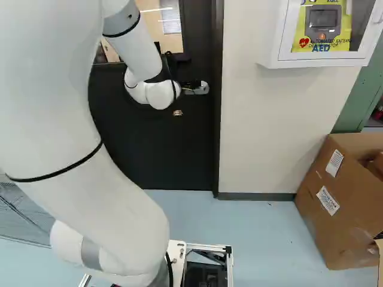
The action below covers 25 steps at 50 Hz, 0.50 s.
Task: Open the door and move inside
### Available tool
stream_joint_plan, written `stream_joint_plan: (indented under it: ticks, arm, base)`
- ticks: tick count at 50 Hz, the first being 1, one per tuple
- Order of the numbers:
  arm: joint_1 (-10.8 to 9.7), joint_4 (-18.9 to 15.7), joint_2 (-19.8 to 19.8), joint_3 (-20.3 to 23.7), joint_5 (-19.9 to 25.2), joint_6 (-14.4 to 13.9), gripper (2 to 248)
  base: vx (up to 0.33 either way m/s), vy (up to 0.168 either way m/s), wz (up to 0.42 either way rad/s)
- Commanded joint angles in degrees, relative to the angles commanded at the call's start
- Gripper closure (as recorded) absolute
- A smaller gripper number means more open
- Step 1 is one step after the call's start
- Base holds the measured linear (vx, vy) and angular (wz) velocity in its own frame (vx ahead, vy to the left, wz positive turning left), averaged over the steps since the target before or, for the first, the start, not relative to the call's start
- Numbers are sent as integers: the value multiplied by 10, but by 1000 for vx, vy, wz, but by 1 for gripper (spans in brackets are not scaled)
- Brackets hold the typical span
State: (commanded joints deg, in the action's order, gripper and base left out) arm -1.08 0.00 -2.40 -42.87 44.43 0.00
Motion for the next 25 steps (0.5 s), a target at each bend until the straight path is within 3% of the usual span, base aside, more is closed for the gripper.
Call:
stream_joint_plan:
  ticks: [25]
  arm:
    - [5, 0, -30, -1, 0, 0, 3]
  base:
    - [0, 0, 0]
